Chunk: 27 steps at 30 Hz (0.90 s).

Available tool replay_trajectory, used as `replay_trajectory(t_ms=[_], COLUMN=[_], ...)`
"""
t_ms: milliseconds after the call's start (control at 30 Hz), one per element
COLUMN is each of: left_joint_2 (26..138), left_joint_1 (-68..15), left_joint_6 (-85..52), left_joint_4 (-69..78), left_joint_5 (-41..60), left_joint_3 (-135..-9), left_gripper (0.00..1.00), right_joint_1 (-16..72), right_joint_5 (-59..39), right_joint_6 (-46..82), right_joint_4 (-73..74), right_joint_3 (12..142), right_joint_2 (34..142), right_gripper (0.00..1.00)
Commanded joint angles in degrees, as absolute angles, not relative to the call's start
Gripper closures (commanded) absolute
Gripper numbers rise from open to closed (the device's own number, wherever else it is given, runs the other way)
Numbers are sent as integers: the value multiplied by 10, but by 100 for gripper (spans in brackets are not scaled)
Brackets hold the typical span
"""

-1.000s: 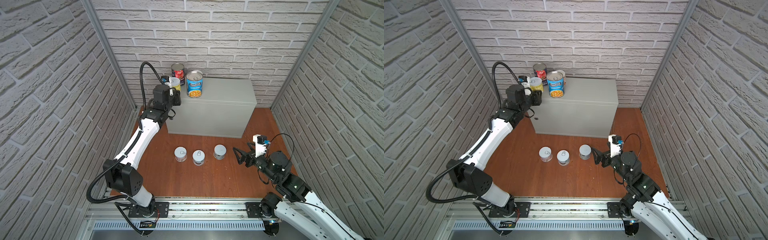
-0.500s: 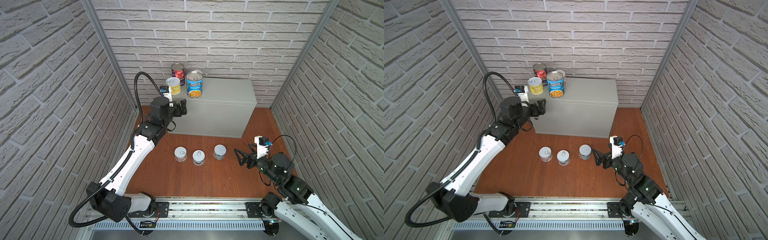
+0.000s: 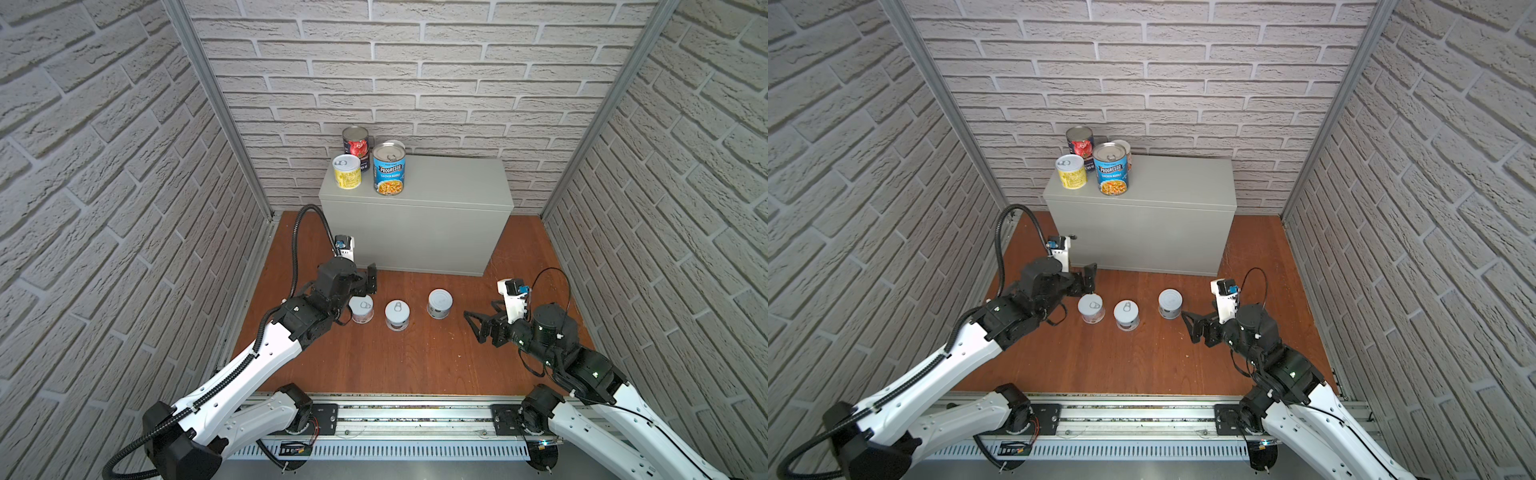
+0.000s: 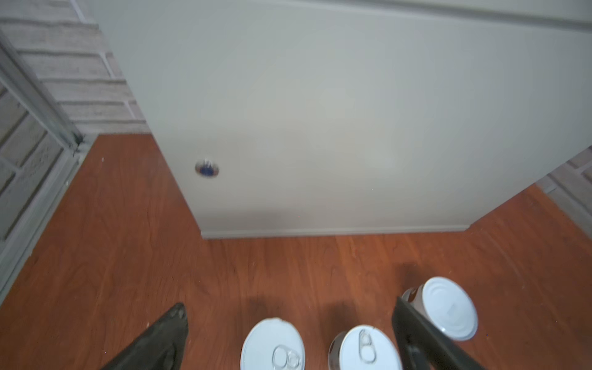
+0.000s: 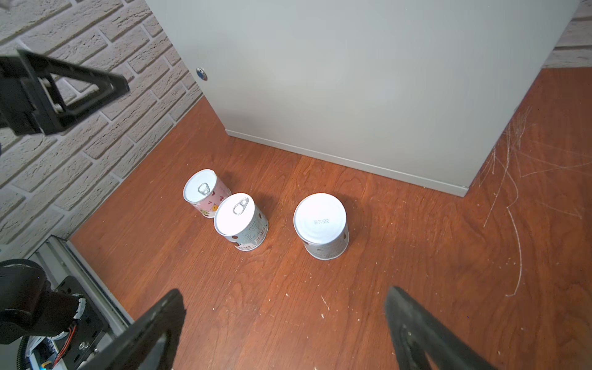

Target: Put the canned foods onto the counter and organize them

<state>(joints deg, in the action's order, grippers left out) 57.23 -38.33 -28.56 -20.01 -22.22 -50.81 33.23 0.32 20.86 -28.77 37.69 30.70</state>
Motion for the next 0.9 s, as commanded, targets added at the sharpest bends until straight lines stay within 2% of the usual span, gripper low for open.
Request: replay_trajectory(t_ms=[0, 200, 867], left_joint_2=[558, 567, 686], left_joint_1=[-384, -384, -365], left_joint_6=[-354, -381, -351], left_joint_4=[-218, -223, -218], left_joint_5=[-206, -197, -159], left_joint_3=[-464, -421, -415], left_gripper=[2, 2, 2], right_joint_1=[336, 336, 347], right_joint_5=[-38, -60, -70], right_joint_6=[225, 245, 267], right_joint_4=[-287, -267, -209], right_joint_3=[372, 357, 368], right_joint_2=[313, 323, 407], right_gripper=[3, 3, 3])
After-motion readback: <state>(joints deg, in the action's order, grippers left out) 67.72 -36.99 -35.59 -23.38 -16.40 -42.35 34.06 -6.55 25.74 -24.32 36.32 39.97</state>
